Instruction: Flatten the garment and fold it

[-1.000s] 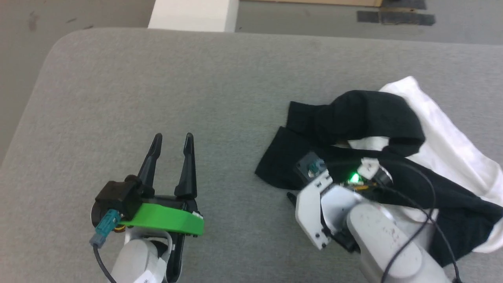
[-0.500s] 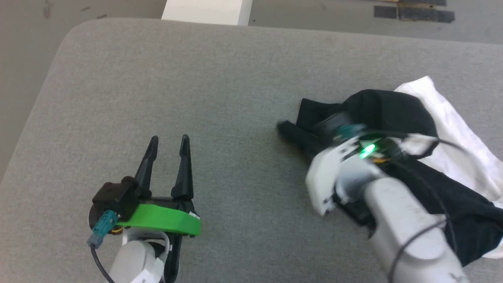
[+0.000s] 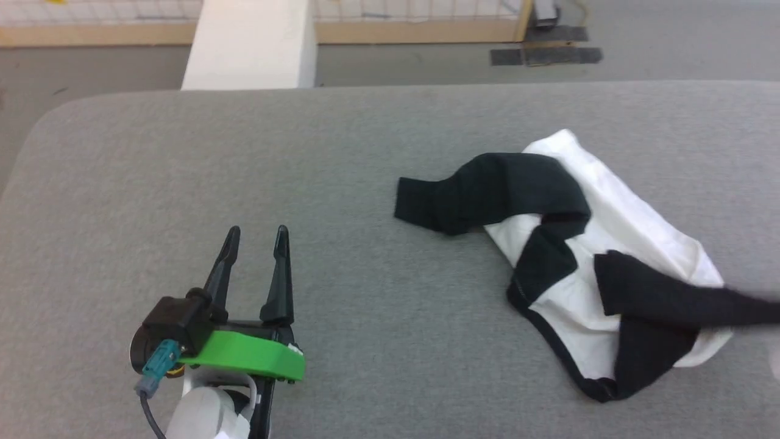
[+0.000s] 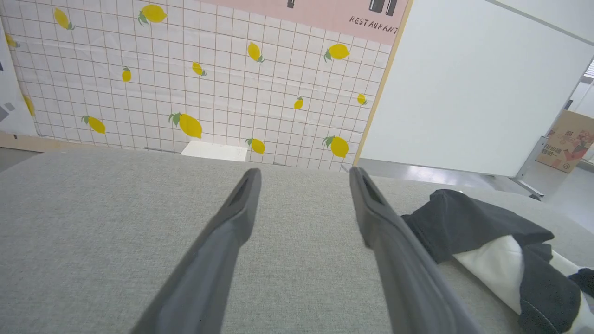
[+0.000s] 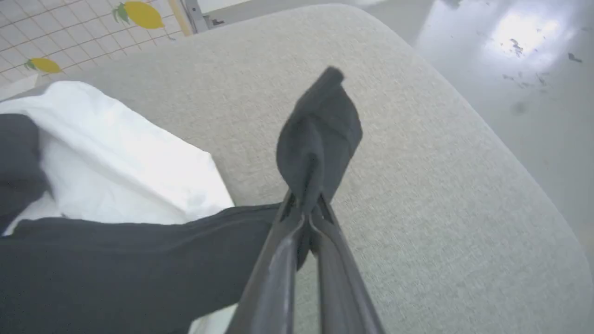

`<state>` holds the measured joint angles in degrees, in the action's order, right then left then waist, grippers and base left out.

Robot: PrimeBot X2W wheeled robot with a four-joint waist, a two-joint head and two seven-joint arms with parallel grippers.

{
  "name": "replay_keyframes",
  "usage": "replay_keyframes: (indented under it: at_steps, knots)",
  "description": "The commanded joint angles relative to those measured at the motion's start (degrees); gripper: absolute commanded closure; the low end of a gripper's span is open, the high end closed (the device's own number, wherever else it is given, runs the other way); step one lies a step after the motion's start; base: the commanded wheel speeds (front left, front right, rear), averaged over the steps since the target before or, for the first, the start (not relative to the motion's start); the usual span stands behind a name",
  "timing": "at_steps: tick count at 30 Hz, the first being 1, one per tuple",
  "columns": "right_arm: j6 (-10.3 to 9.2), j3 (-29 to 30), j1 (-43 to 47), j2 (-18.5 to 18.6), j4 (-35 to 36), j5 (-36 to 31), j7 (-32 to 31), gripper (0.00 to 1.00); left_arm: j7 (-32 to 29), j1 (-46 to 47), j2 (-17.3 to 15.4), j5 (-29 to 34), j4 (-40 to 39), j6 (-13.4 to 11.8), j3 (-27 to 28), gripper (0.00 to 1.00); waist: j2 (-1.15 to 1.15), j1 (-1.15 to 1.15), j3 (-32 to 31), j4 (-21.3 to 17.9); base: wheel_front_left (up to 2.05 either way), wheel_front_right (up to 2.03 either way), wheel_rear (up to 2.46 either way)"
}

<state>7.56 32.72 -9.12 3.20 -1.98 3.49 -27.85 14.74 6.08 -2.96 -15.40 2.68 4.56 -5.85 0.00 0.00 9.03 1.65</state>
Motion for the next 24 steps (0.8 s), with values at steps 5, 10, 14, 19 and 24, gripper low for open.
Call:
replay_keyframes:
  at_steps: [5,10,14,19,24]
  knots:
    - [-0.08,4.43,2.66,-0.31,-5.91,0.07,1.52,0.0,0.26,-0.81,0.08,0.87,0.7,0.6,0.19,0.0,0.0,0.0,-1.8,-2.71,0.0,0.0,0.0]
    - [-0.08,-1.55,0.75,-0.31,-3.22,4.61,10.17,0.0,0.26,-0.82,0.08,1.07,1.07,1.02,0.63,0.0,0.0,0.0,-2.11,-3.12,0.0,0.0,0.0]
    - [-0.08,-12.93,-1.75,-0.32,0.6,7.33,13.99,0.0,0.26,-0.55,0.08,1.11,0.98,1.28,0.36,0.0,0.0,0.0,-1.73,-2.43,0.0,0.0,0.0]
    - [-0.08,-22.49,-6.31,-0.32,-2.64,6.0,11.79,0.0,0.26,0.47,0.08,0.75,0.22,1.15,-0.35,0.0,0.0,0.0,0.24,0.02,0.0,0.0,0.0]
    - [-0.08,-25.8,-11.38,-0.32,-11.73,3.3,6.06,0.0,0.26,1.58,0.08,0.42,-0.53,0.29,-1.08,0.0,0.0,0.0,2.4,2.91,0.0,0.0,0.0]
